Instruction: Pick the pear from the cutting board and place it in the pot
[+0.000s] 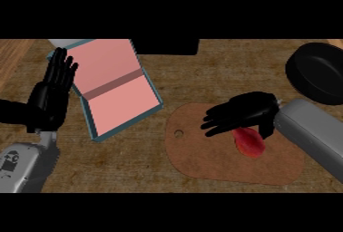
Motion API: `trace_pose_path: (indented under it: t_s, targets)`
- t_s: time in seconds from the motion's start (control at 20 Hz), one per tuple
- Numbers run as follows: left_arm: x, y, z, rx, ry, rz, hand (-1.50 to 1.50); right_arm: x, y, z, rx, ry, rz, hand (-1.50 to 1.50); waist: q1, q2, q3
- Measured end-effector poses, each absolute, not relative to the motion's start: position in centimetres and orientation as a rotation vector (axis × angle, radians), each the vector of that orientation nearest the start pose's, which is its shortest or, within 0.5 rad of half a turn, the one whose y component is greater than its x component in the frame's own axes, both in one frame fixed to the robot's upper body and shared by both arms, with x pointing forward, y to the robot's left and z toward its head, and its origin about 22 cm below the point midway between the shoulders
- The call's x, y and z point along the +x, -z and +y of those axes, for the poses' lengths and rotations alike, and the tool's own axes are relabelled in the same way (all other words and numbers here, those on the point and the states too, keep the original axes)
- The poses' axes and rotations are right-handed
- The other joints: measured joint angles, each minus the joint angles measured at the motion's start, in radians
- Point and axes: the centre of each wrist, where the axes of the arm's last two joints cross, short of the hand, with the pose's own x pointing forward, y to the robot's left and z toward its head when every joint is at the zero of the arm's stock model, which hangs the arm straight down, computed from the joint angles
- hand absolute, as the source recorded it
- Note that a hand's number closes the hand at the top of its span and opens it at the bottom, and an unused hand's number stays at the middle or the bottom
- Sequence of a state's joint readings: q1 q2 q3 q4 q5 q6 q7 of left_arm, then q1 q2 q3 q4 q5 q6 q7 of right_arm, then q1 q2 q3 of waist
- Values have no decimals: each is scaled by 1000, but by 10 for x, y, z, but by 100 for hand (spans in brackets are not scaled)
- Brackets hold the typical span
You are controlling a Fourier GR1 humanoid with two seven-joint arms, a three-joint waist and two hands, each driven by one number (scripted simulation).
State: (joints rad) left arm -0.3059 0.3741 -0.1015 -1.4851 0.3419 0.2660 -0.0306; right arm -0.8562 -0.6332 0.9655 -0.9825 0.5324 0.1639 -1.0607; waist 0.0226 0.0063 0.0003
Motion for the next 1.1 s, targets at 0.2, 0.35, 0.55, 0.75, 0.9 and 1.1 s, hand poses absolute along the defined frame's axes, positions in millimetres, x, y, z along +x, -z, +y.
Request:
trace_pose_path:
  t_s: [0.2,0.35,0.55,0.75,0.9,1.1]
  targets:
    - [311,-79,264,96,-35,-1772,0,376,-55,-213,-477,2741,1917,-150,-3,-1,-2]
    - [310,-80,260,92,-39,-1762,0,377,-51,-213,-483,2743,1910,-150,-3,-2,-2]
    - [307,-80,268,95,-41,-1761,0,369,-44,-205,-526,2730,1828,150,-5,-8,-7]
    - [308,-79,267,94,-42,-1765,0,359,-37,-195,-568,2661,1795,150,-7,-12,-13]
    - [308,-79,265,92,-43,-1764,0,356,-37,-196,-569,2630,1792,150,-8,-14,-15]
    - [306,-76,267,102,-44,-1765,0,349,-35,-198,-558,2589,1802,150,-10,-16,-16]
